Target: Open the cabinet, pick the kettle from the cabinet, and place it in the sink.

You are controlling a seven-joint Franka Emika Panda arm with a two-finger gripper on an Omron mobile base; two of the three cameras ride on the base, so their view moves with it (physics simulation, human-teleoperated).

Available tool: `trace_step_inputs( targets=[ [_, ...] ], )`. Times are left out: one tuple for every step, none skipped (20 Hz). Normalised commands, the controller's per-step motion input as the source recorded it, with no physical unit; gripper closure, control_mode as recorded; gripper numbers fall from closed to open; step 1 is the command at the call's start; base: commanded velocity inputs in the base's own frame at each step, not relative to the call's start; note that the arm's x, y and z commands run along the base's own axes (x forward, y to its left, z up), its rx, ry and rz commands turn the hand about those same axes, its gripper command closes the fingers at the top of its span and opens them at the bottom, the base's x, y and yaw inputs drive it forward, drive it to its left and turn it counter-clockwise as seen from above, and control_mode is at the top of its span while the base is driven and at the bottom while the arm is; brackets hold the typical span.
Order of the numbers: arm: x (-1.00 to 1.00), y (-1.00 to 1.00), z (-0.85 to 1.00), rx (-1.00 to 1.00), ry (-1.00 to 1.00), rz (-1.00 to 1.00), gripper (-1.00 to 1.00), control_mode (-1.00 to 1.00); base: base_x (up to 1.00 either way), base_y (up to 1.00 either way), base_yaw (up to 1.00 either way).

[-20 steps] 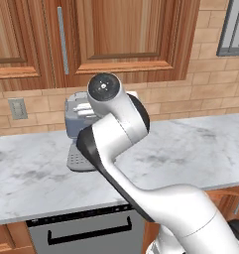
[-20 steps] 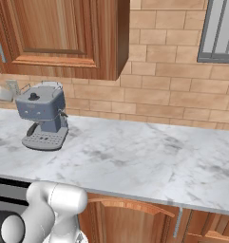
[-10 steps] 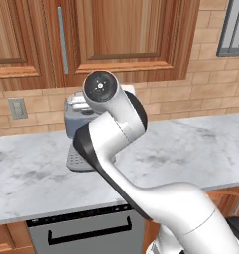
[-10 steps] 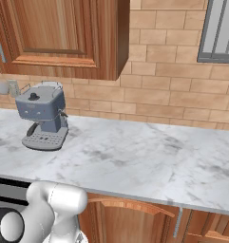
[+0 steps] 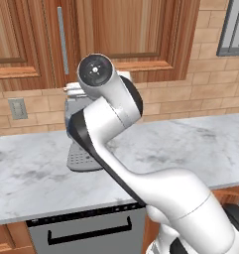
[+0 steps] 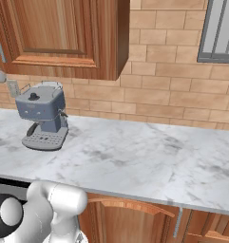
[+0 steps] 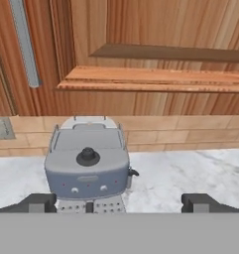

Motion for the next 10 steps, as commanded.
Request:
trace_step_inputs(
  targets=[
    [0.09, 0.23, 0.3, 0.02, -0.04, 0.0, -1.0, -1.0, 0.0, 0.0, 0.0],
    [0.09, 0.26, 0.3, 0.03, -0.02, 0.0, -1.0, -1.0, 0.0, 0.0, 0.0],
    [0.1, 0.26, 0.3, 0.03, -0.02, 0.0, -1.0, -1.0, 0.0, 0.0, 0.0],
    [0.09, 0.27, 0.3, 0.03, -0.03, 0.0, -1.0, -1.0, 0.0, 0.0, 0.0],
    [0.11, 0.28, 0.3, 0.01, -0.04, 0.0, -1.0, -1.0, 0.0, 0.0, 0.0],
    [0.12, 0.26, 0.31, 0.01, -0.04, 0.0, -1.0, -1.0, 0.0, 0.0, 0.0],
    [0.14, 0.25, 0.29, 0.0, -0.06, 0.0, -1.0, -1.0, 0.0, 0.0, 0.0],
    [0.15, 0.25, 0.27, 0.0, -0.07, 0.0, -1.0, -1.0, 0.0, 0.0, 0.0],
    [0.19, 0.21, 0.26, 0.0, -0.1, 0.0, -1.0, -1.0, 0.0, 0.0, 0.0],
    [0.23, 0.2, 0.23, 0.0, -0.09, 0.0, -1.0, -1.0, 0.0, 0.0, 0.0]
  ],
)
